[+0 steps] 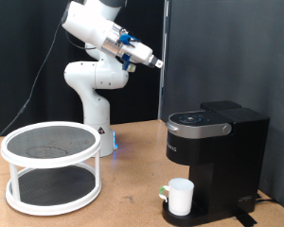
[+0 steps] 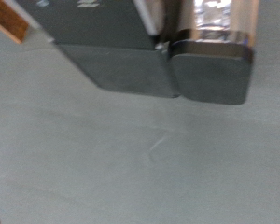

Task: Make a cup of coffee with the keurig machine

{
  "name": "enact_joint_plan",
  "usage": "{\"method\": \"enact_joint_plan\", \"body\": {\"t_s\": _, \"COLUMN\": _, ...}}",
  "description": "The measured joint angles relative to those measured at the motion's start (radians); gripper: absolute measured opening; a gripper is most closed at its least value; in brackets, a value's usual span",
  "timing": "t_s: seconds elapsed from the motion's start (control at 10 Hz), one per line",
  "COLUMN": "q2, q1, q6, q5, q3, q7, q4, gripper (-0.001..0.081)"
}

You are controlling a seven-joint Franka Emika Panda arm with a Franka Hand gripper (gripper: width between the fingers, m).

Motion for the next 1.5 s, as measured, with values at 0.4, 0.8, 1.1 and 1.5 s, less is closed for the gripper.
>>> {"method": "enact_joint_plan", "body": {"t_s": 0.4, "q2": 0.035, "q1": -0.022, "q6": 0.048, "q5": -0.308, "q3": 0.121, "q7": 0.135, "q4": 0.167, "gripper": 0.0734}}
{"method": "enact_joint_plan", "body": {"t_s": 0.8, "q2": 0.168, "q1": -0.034, "q6": -0.028, "q5": -0.611, "q3": 0.199, "q7": 0.100, "q4": 0.372, "gripper": 0.0734}}
{"method": "enact_joint_plan", "body": {"t_s": 1.1, "q2": 0.163, "q1": -0.038, "q6": 0.030, "q5": -0.688, "q3": 0.230, "q7": 0.125, "q4": 0.365, "gripper": 0.0734}}
{"method": "enact_joint_plan", "body": {"t_s": 1.5, "q2": 0.258, "q1": -0.047, "q6": 0.059, "q5": -0.830, "q3": 0.332, "q7": 0.237, "q4": 0.484, "gripper": 0.0734}}
